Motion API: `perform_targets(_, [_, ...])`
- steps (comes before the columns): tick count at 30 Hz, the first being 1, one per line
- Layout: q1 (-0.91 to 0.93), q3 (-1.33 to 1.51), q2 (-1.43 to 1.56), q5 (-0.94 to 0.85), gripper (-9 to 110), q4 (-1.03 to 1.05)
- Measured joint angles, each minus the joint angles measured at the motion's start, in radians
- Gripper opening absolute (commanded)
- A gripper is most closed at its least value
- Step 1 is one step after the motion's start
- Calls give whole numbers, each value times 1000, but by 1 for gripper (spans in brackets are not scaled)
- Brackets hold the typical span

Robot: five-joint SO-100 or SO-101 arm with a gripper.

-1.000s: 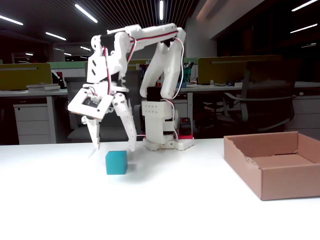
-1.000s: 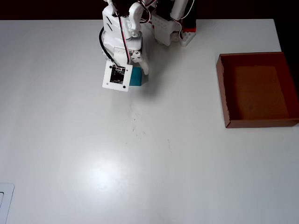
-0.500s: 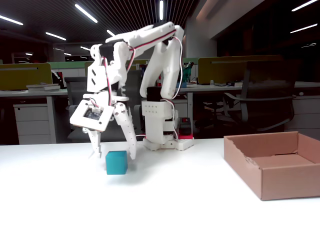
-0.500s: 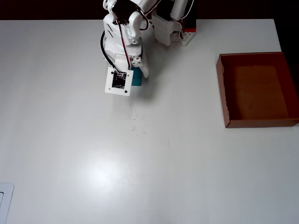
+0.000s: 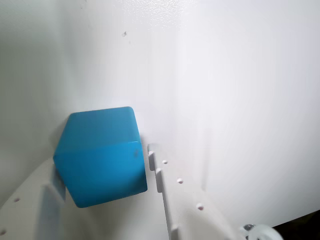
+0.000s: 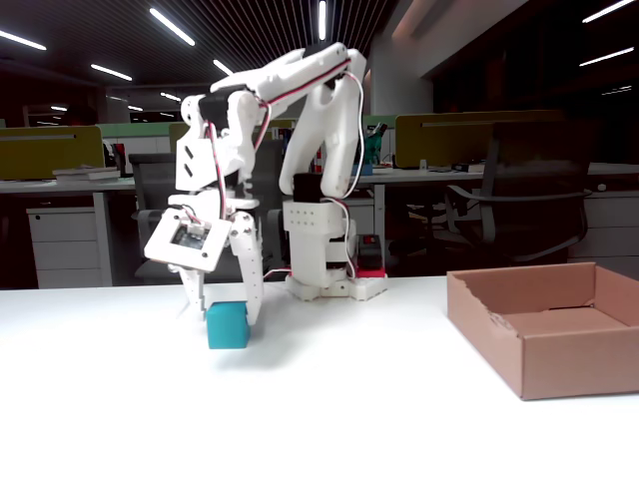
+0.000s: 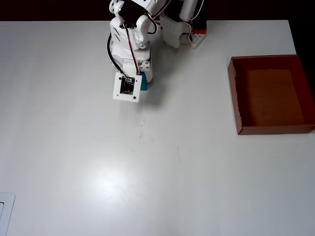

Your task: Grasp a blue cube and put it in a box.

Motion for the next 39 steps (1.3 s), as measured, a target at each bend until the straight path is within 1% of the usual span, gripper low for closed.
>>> perform_targets(14, [-2, 15, 0, 0, 15, 12])
perform_targets(21, [-15, -61, 5, 2, 15, 152])
perform_targets(25, [-43, -130, 23, 31, 15, 232])
perform_targets(29, [-83, -222, 41, 75, 15, 325])
perform_targets(39, [-267, -382, 86, 301, 14, 451])
